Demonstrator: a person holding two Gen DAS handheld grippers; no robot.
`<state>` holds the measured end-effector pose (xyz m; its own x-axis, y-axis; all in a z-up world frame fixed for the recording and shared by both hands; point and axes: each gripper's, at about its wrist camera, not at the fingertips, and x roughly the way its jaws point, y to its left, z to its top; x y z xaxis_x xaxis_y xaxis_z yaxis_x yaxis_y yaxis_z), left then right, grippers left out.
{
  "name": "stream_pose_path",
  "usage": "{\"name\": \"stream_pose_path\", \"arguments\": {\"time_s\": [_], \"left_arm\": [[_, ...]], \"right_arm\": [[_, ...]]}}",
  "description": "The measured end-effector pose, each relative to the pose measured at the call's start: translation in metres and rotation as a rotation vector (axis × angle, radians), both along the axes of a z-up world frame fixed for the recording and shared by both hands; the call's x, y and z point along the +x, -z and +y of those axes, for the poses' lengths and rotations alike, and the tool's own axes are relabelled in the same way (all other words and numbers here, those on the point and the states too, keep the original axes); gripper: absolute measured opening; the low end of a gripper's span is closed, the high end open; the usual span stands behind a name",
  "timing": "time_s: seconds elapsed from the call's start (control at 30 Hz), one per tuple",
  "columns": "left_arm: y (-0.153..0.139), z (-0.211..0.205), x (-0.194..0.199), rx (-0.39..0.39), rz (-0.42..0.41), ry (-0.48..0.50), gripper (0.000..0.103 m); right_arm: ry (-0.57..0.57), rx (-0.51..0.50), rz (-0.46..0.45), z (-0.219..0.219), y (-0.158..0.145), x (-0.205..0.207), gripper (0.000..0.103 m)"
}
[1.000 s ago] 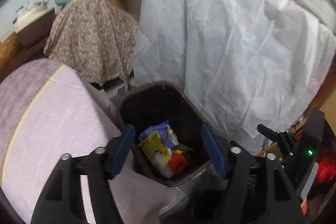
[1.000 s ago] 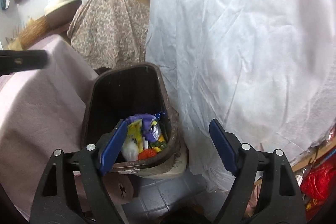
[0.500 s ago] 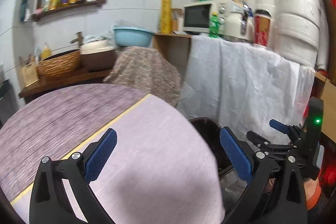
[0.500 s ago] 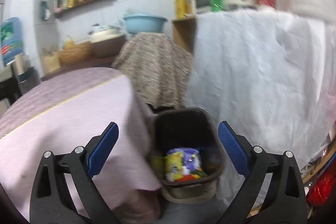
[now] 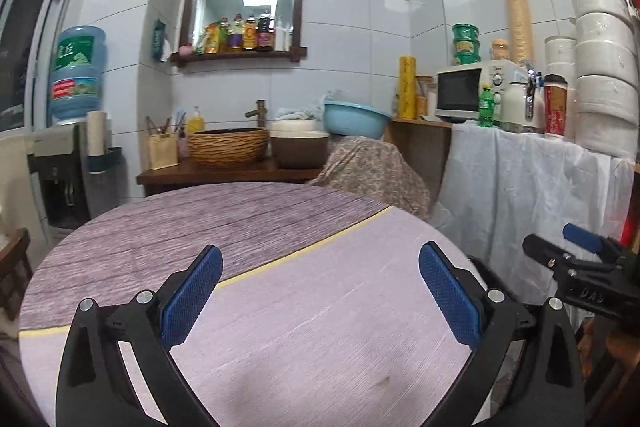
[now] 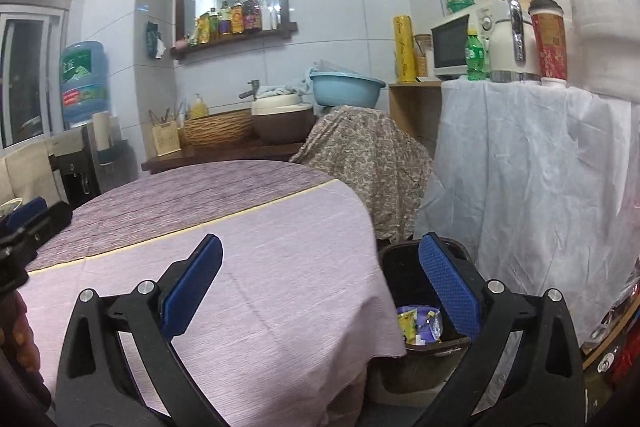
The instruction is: Collect trash
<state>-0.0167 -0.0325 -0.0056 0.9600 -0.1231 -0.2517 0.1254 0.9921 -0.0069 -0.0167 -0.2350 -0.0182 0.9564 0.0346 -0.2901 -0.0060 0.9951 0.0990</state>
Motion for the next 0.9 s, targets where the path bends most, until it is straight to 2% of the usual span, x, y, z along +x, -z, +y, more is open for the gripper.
{"name": "stream_pose_path", "arguments": {"time_s": [0.2, 0.33, 0.63, 0.9], "left_arm": [[0.006, 0.012, -0.011, -0.016, 0.017, -0.057, 0.098], [0.003, 0.013, -0.016, -0.013, -0.001, -0.085, 0.098], [0.000, 0.018, -0.025, -0.022, -0.025, -0.117, 0.098], [0.003, 0.021, -0.026, -0.032, -0.033, -0.136, 0.098]], "right_arm": [[0.002, -0.049, -0.040, 0.027, -0.001, -0.023, 0.097], [0.002, -0.063, -0.046, 0.040, 0.004, -0.038, 0.097], [0.027, -0.066, -0.105, 0.037, -0.006, -0.055, 0.097], [0.023, -0.067, -0.105, 0.035, -0.005, -0.053, 0.097]]}}
